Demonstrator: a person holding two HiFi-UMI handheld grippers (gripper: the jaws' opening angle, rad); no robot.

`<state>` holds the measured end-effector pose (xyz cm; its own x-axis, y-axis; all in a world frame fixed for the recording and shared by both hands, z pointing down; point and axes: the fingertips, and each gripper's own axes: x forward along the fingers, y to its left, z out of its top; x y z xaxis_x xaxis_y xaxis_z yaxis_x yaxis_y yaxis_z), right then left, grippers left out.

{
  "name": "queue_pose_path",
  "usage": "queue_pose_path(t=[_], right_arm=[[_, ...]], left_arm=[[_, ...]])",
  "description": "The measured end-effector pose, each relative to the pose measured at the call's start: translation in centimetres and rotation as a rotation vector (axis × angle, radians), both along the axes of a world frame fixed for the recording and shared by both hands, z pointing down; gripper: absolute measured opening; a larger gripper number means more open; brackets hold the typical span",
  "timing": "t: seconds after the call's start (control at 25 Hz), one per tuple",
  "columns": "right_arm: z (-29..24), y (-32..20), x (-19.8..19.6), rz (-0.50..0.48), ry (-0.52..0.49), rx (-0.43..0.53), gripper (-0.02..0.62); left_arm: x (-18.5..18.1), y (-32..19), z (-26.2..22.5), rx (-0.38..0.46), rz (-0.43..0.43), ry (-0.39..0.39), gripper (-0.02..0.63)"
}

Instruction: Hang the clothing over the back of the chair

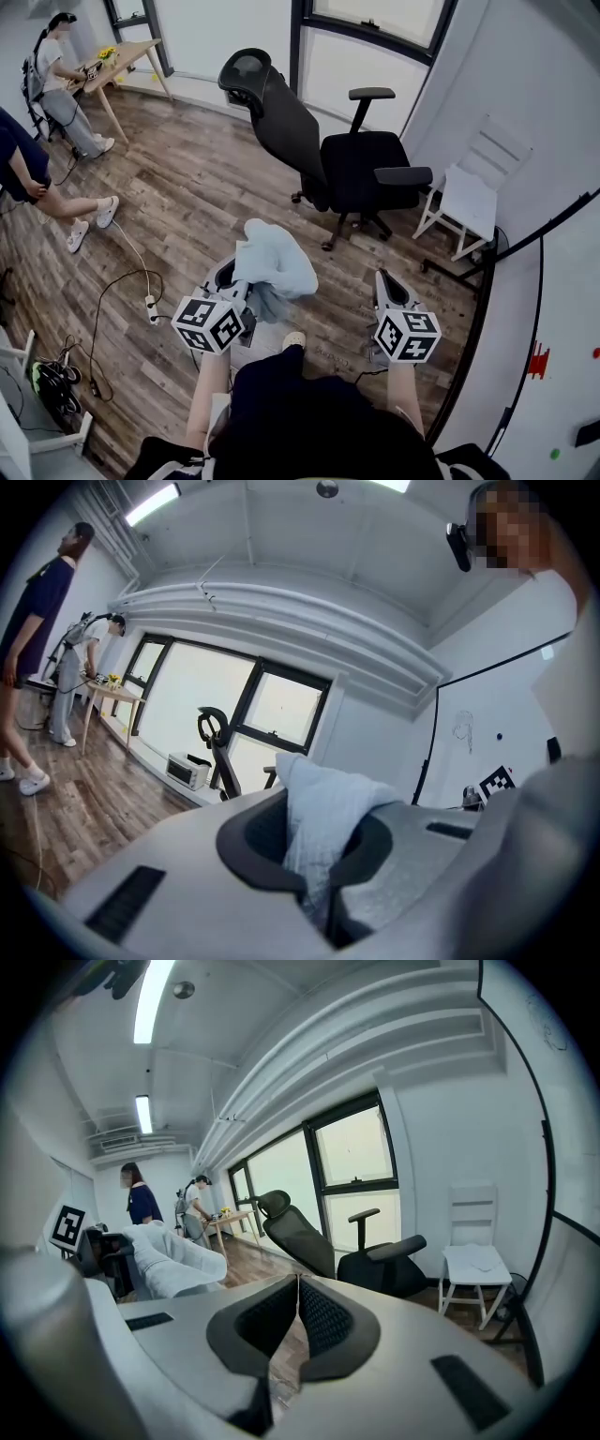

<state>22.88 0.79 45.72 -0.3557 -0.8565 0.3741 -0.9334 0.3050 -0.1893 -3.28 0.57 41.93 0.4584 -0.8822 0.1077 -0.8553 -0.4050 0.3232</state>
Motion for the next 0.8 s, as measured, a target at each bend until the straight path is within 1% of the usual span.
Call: queue_pose_path(t=[0.48,0.64,0.8], right_arm=[[0.7,-6.3,-1.4,0.011,-0.001,0.002,0.031],[0.8,-7.5,-1.6,0.020,-0.007,0.005,0.031],[1.7,-7.8,-1.5,0.031,-0.012,-0.017,0.031]], left_arm=[[-1.4,-6.6,1.0,-0.012,0.015,-0.008,0.018],[-1.3,-8.0,1.2,-0.009,0.030,-0.008,0.018],[-1.1,-8.5,1.7,-0.015,0.041,-0.003,0.018]])
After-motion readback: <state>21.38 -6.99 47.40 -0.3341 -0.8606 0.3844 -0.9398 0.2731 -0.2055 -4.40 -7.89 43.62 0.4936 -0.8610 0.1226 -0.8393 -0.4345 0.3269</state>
